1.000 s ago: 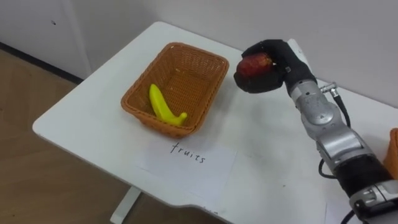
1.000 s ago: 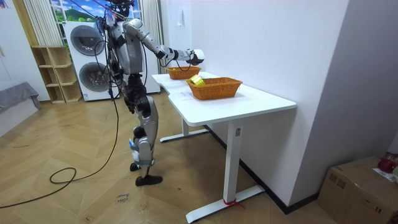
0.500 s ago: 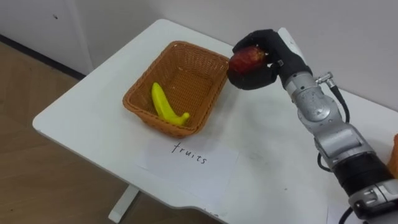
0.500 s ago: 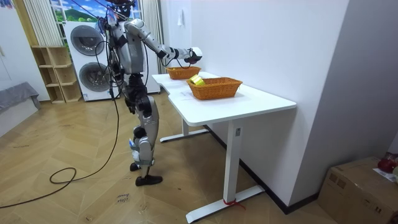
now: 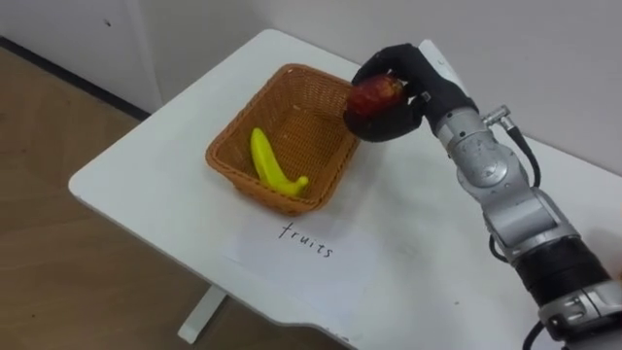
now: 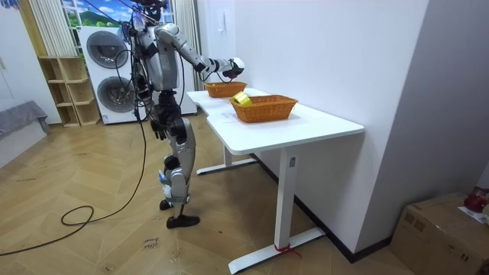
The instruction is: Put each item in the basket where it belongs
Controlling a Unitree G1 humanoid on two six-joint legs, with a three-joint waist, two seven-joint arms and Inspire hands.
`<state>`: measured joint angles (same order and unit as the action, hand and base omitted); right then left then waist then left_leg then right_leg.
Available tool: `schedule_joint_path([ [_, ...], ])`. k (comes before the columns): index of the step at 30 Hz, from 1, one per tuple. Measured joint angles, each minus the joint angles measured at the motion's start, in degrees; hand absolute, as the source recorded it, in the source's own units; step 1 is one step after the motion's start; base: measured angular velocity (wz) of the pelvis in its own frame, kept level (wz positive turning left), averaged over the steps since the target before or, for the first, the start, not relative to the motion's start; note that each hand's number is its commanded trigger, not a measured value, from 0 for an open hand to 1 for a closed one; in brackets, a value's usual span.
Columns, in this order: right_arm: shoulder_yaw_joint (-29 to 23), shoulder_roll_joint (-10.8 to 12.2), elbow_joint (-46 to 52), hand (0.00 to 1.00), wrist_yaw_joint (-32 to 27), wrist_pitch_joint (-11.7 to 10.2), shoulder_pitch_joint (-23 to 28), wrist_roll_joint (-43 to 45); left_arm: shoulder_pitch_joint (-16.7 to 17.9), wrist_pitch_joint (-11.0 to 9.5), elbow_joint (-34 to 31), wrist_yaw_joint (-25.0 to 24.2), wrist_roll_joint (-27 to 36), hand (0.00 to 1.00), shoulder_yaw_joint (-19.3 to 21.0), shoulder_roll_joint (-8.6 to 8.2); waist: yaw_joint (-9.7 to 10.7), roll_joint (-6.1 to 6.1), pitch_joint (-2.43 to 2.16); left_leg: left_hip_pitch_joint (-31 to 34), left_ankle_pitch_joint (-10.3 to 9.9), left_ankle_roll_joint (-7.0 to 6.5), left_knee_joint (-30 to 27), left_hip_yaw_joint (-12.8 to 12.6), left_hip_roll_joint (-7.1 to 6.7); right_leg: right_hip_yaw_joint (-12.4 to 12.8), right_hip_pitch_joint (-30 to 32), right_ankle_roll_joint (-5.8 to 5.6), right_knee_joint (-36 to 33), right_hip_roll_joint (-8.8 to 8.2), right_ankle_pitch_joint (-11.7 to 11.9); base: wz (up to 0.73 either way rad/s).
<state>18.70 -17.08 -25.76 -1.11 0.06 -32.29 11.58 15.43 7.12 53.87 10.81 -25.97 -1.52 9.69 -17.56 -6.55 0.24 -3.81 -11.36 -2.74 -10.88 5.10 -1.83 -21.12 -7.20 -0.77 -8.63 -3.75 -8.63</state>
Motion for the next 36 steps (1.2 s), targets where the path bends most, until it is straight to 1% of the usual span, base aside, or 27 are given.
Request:
schedule_joint_path([
  [4,2.62,-0.01,0.0,1.0,0.02,0.07,0.0,0.06,-0.15,0.01,0.0,0.11,-0.04,0.0,0.01,-0.02,-0.05,-0.04,-0.02,-0.13,0.02,-0.03,0.02,0.08,-0.07,-0.03,-0.22,-0.16,-0.03,-0.12,-0.1,0.0],
  [7,2.84,0.03,0.0,1.0,0.05,0.18,0.0,0.11,-0.36,0.04,0.16,0.16,-0.09,0.0,0.16,-0.03,-0.23,-0.05,-0.02,-0.16,0.02,-0.03,0.06,0.07,-0.09,-0.08,-0.3,-0.16,-0.11,-0.14,-0.1,0.0],
  [10,2.86,0.04,0.0,1.0,0.05,0.85,0.0,0.12,-0.4,0.09,0.61,0.15,-0.08,0.0,0.22,-0.02,-0.23,-0.01,0.09,-0.61,0.01,-0.03,0.29,0.07,-0.1,-0.09,-0.76,-0.16,-0.14,-0.15,-0.1,0.0],
  [13,2.86,0.4,-0.09,1.0,0.04,1.18,0.0,0.11,-0.48,0.08,0.59,0.04,0.03,0.0,0.22,0.05,-0.33,-0.15,0.27,-0.89,0.01,-0.03,0.29,0.13,-0.12,-0.13,-1.14,-0.16,-0.13,-0.15,-0.1,0.0],
  [16,2.86,1.1,-0.15,1.0,0.04,1.24,0.0,0.42,-0.83,0.04,0.53,-0.25,-0.01,0.0,0.23,0.11,-0.39,-0.62,0.77,-0.88,0.01,-0.03,0.21,0.16,-0.12,-0.18,-1.2,-0.16,-0.13,-0.14,-0.1,0.0],
  [17,2.9,1.38,-0.16,1.0,0.04,1.25,0.0,0.48,-0.84,0.03,0.5,-0.44,-0.02,0.0,0.25,0.12,-0.69,-0.75,0.84,-0.85,0.0,-0.03,0.2,0.23,-0.17,-0.37,-1.2,-0.17,-0.13,-0.1,-0.1,0.0],
  [19,2.9,1.42,-0.15,1.0,0.02,1.25,0.0,0.58,-0.93,0.01,0.29,-1.08,-0.58,0.0,0.38,0.16,-0.92,-0.78,0.86,-0.71,0.0,-0.07,0.11,0.8,-0.4,-1.03,-1.26,-0.21,-0.13,-0.06,-0.13,0.1],
  [20,2.9,1.4,-0.16,1.0,0.01,1.33,0.0,0.58,-0.99,-0.05,-0.05,-1.55,-1.04,0.0,0.68,0.17,-1.08,-0.77,0.87,-0.67,0.03,-0.14,0.08,1.51,-0.71,-1.24,-1.37,-0.36,-0.13,-0.2,-0.22,0.17],
  [25,2.97,1.77,-0.15,1.0,0.0,1.32,0.0,1.86,-1.41,-0.03,-0.41,-1.82,-1.08,0.0,0.94,0.69,-2.19,-0.72,0.93,-0.62,0.13,-0.35,0.18,2.6,-0.97,-2.42,-1.75,-0.44,-0.15,-0.46,-0.27,0.16],
  [27,3.1,2.1,-0.19,1.0,0.0,1.32,0.0,1.87,-1.43,0.0,-0.39,-1.95,-1.15,0.0,1.09,0.71,-3.16,-0.71,0.94,-0.68,0.14,-0.38,0.17,2.73,-0.99,-2.67,-1.84,-0.49,-0.12,-0.47,-0.3,0.07],
  [30,3.71,2.35,-0.27,1.0,0.0,1.32,0.0,1.85,-1.42,0.02,-0.27,-2.32,-1.14,0.0,1.33,0.72,-3.45,-0.71,0.94,-0.51,0.21,-0.49,0.04,3.26,-1.19,-3.09,-1.94,-0.79,-0.16,-0.7,-0.48,0.13],
  [32,4.78,2.34,-0.28,1.0,0.0,1.32,0.0,1.63,-1.39,0.05,-0.07,-2.43,-1.14,0.0,1.32,0.68,-3.36,-0.81,0.87,-0.25,0.3,-0.63,0.05,3.86,-1.68,-3.38,-1.96,-1.4,-0.14,-1.21,-0.88,0.16],
  [34,4.96,2.34,-0.3,1.0,0.02,1.32,0.0,0.92,-1.42,0.04,-0.03,-2.46,-1.14,0.0,1.34,0.65,-3.56,-0.81,0.87,-0.15,0.35,-0.72,0.05,3.81,-1.84,-3.36,-1.93,-1.46,-0.14,-1.29,-0.93,0.09],
  [36,4.96,2.34,-0.32,1.0,0.02,1.32,0.0,0.37,-1.38,0.04,0.09,-2.46,-1.14,0.0,1.58,0.71,-3.66,-0.82,0.87,0.04,0.4,-0.8,0.03,4.38,-2.0,-3.48,-1.91,-1.46,-0.13,-1.35,-0.93,0.1],
])
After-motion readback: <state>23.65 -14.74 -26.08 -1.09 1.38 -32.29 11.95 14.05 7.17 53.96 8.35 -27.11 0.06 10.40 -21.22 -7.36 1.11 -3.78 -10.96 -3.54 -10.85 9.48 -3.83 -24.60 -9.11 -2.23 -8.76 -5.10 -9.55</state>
